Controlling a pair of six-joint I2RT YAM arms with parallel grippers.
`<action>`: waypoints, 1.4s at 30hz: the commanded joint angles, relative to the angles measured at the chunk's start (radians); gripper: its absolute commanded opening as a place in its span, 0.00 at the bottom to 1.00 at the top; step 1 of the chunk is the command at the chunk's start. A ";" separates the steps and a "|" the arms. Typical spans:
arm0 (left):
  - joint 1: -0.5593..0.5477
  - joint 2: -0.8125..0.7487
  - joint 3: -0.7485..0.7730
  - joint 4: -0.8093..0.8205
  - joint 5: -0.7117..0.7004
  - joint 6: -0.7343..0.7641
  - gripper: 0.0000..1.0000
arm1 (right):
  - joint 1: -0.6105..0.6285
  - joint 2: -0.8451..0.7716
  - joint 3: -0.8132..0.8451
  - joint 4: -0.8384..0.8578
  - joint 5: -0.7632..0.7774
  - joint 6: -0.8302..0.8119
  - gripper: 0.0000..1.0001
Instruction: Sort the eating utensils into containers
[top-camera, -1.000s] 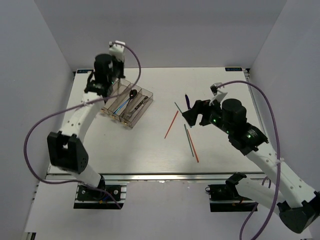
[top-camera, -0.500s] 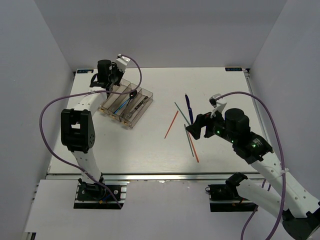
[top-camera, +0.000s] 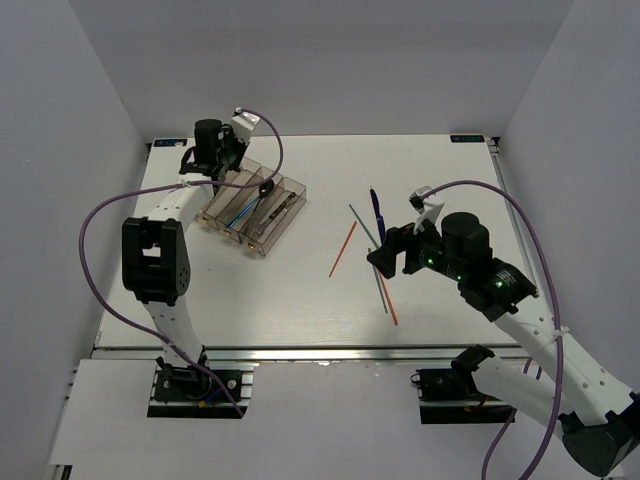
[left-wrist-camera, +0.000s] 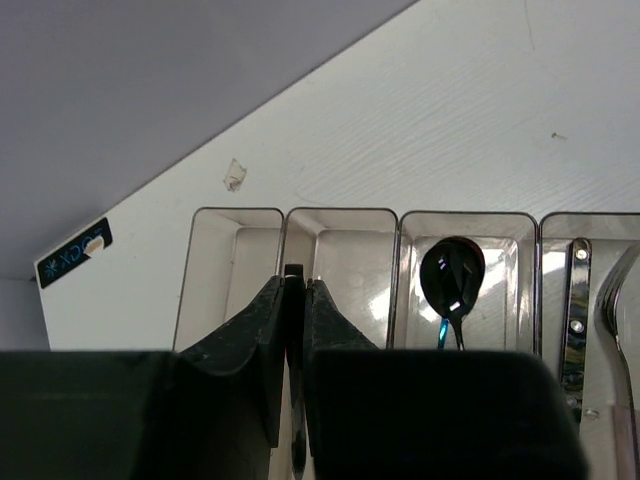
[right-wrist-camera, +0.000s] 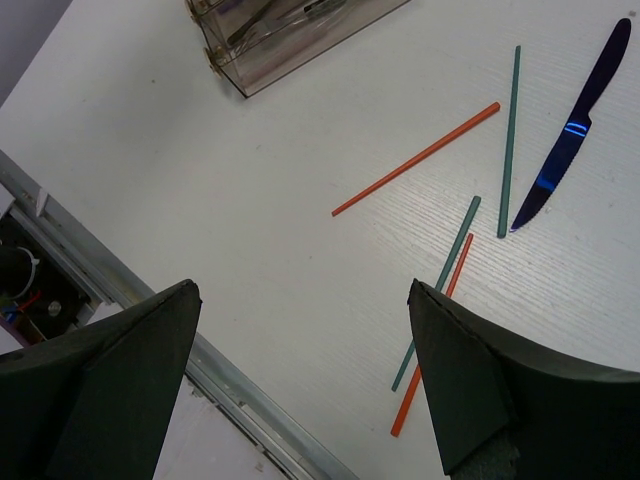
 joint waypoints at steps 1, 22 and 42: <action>0.007 0.010 0.032 -0.049 0.006 -0.012 0.11 | 0.000 0.007 0.029 0.048 -0.009 -0.013 0.89; 0.028 -0.284 0.201 -0.470 -0.216 -0.896 0.98 | -0.213 0.832 0.463 -0.022 0.242 -0.006 0.89; 0.028 -0.976 -0.790 -0.184 0.066 -0.897 0.98 | -0.255 1.524 1.215 -0.343 0.304 -0.087 0.48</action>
